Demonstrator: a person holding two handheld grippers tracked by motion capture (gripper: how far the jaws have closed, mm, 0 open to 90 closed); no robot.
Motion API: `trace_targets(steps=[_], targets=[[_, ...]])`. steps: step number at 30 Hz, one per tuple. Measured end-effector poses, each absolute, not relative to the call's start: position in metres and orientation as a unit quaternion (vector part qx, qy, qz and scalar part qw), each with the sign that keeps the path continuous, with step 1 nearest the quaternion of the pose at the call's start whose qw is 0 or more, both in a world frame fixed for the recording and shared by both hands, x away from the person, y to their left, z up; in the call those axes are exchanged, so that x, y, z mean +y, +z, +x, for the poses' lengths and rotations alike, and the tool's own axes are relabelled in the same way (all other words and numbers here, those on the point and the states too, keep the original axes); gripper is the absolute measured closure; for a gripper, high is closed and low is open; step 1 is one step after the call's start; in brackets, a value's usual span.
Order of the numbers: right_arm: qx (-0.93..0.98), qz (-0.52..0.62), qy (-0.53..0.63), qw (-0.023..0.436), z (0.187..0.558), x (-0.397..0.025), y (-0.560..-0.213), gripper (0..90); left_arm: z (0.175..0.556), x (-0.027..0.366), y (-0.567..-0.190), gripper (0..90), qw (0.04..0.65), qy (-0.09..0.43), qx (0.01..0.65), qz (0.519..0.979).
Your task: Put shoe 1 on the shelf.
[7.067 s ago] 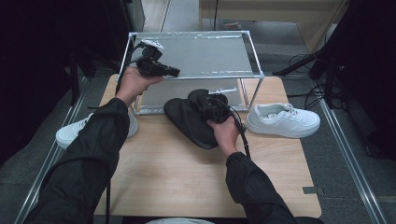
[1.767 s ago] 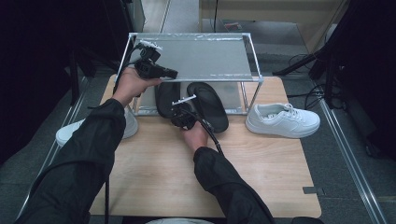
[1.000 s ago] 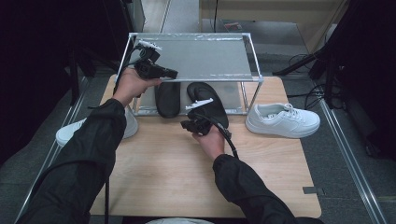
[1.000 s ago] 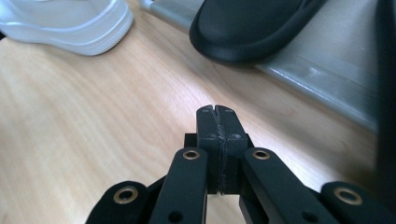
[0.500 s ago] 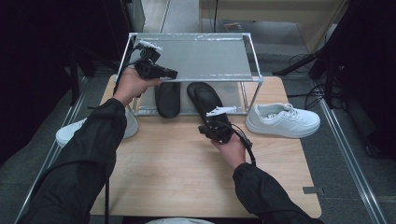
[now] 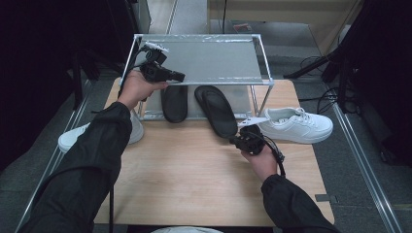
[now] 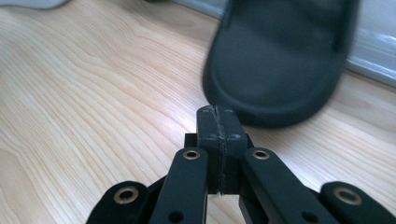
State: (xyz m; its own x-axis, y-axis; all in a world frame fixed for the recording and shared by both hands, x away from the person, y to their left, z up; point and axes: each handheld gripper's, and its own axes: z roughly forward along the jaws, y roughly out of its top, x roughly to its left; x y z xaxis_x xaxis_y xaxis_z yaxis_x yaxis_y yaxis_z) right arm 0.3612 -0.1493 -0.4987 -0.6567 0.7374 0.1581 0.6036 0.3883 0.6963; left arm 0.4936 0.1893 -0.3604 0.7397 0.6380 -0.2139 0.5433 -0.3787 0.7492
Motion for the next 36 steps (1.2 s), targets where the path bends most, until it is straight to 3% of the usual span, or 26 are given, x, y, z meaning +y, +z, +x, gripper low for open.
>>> trace_targets(steps=[12,36], targets=[[0.817,0.451,0.334,0.13,0.379,-0.165,-0.512,90.0,0.494,0.188,-0.36,88.0,0.425,0.056,0.357,0.83],[0.802,0.474,0.341,0.123,0.412,-0.104,-0.522,90.0,0.495,0.189,-0.36,87.7,0.425,0.054,0.355,0.831]])
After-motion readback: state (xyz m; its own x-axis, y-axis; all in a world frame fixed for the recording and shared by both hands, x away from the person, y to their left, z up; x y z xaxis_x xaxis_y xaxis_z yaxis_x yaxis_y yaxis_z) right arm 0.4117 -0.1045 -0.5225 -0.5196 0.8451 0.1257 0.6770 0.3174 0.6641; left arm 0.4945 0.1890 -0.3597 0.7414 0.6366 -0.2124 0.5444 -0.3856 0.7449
